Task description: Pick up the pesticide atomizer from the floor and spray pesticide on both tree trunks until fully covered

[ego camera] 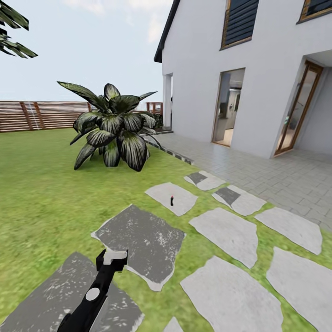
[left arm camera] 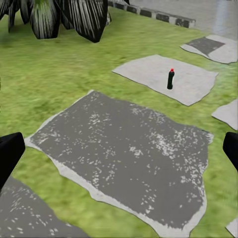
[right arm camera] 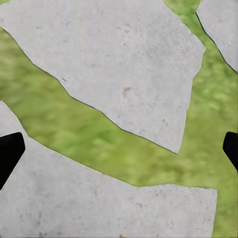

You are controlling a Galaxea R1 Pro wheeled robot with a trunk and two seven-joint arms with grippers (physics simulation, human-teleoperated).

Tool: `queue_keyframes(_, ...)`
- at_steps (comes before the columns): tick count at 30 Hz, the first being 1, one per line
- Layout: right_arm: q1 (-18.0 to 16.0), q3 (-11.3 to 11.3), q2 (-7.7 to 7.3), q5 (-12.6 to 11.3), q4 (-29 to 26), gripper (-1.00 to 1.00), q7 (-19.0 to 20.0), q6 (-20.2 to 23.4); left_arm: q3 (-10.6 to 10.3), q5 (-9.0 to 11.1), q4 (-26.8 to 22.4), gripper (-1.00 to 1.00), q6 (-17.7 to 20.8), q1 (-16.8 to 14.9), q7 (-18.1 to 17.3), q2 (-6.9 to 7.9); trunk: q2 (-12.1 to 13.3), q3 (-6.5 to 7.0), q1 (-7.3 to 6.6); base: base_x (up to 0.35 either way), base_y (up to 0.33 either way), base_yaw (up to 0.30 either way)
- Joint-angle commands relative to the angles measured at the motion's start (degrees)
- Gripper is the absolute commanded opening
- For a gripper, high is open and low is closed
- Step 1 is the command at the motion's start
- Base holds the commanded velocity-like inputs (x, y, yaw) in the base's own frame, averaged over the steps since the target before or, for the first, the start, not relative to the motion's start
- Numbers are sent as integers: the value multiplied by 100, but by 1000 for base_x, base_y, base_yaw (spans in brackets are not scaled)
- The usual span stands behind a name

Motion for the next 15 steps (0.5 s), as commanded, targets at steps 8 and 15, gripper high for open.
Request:
queue_keyframes(8,0,0,0,-1,0,100,0,0,0,0,1,100,0,0,0,-2,0,0,0,350,98,-10)
queue_keyframes(15,0,0,0,-3,0,100,0,0,0,0,1,100,0,0,0,-2,0,5,0,350,104,-119)
